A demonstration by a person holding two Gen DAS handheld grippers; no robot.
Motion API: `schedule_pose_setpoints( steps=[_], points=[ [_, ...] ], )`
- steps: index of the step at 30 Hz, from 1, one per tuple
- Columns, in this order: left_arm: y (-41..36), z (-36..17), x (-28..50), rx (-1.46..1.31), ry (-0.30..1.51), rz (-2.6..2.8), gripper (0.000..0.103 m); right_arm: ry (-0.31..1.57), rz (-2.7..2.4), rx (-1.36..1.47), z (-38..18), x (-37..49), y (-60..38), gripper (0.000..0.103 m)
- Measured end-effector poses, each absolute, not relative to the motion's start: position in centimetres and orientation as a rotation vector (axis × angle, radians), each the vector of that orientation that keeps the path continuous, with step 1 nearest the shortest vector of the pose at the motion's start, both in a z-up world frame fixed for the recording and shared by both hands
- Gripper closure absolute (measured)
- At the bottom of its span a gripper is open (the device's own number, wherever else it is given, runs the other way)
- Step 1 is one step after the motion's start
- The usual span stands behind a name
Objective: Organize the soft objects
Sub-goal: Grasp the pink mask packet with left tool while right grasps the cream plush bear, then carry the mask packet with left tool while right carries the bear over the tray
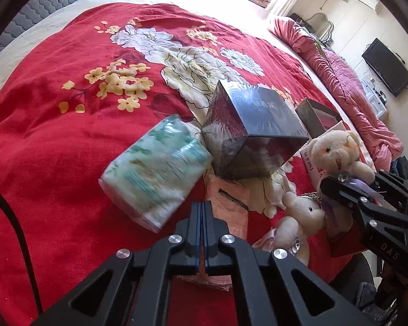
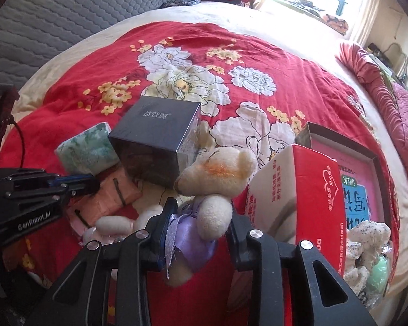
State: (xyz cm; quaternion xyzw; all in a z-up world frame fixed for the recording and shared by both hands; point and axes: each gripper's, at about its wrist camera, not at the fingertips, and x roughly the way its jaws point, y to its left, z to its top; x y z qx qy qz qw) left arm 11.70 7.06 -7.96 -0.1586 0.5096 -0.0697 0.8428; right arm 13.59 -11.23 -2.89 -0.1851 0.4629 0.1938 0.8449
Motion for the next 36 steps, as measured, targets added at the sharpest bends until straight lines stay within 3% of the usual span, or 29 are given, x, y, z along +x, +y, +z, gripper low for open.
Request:
schedule_pose_setpoints(
  steps=[12, 13, 15, 16, 17, 31, 33, 35, 36],
  points=[
    [6.9, -8.2, 11.1, -0.357, 1.101, -0.173, 0.101, 0.901, 0.433, -0.307, -0.4, 12.8, -13.0, 0.069],
    [6.9, -8.3, 11.0, -0.349, 1.101, -0.16, 0.096, 0.894, 0.439, -0.302, -0.2, 12.7, -13.0, 0.069],
    [6.8, -8.4, 10.9, -0.326, 1.113, -0.145, 0.075, 0.882, 0.445, -0.291, 0.3, 12.6, -13.1, 0.069],
    [6.9, -8.5, 10.9, -0.322, 1.123, -0.139, 0.054, 0.876, 0.448, -0.287, 0.4, 12.5, -13.2, 0.069],
    [6.9, -8.5, 10.9, -0.336, 1.128, -0.145, 0.045, 0.876, 0.45, -0.282, 0.6, 12.5, -13.2, 0.069],
    [2.7, -9.3, 12.3, -0.111, 1.185, -0.118, 0.045, 0.833, 0.448, -0.186, 2.3, 12.4, -15.6, 0.068],
    [2.1, -9.7, 12.5, -0.067, 1.203, -0.107, 0.047, 0.832, 0.455, -0.167, 2.5, 12.5, -15.9, 0.068],
    [1.5, -10.0, 12.5, -0.014, 1.203, -0.095, 0.059, 0.828, 0.459, -0.162, 2.6, 12.3, -15.9, 0.068],
    [1.4, -10.0, 12.5, -0.016, 1.2, -0.099, 0.06, 0.824, 0.462, -0.16, 2.7, 12.3, -15.9, 0.068]
  ],
)
